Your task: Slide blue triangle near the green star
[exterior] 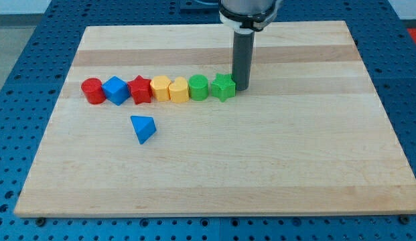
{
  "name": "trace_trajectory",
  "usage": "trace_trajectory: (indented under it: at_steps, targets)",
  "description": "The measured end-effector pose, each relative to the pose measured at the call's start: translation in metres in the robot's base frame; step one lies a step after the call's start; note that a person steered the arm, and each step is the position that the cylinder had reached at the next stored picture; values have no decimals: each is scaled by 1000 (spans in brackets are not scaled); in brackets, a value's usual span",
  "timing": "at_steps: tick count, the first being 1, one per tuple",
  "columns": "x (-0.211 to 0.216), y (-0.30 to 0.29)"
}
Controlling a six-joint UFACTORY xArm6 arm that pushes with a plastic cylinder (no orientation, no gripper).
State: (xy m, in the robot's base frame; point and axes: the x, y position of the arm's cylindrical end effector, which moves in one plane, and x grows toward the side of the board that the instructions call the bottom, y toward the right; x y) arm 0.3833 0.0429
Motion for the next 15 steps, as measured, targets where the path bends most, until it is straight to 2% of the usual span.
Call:
trace_trajectory:
  at_steps: [2, 3, 4, 5, 6, 8, 10, 11, 12, 15]
  targets:
    - [0, 1]
    - [9, 19]
    - [38, 22]
    - [90, 21]
    - [133, -1]
    - [161, -119]
    - [155, -229]
    - [131, -245]
    - [111, -243]
    - [106, -178]
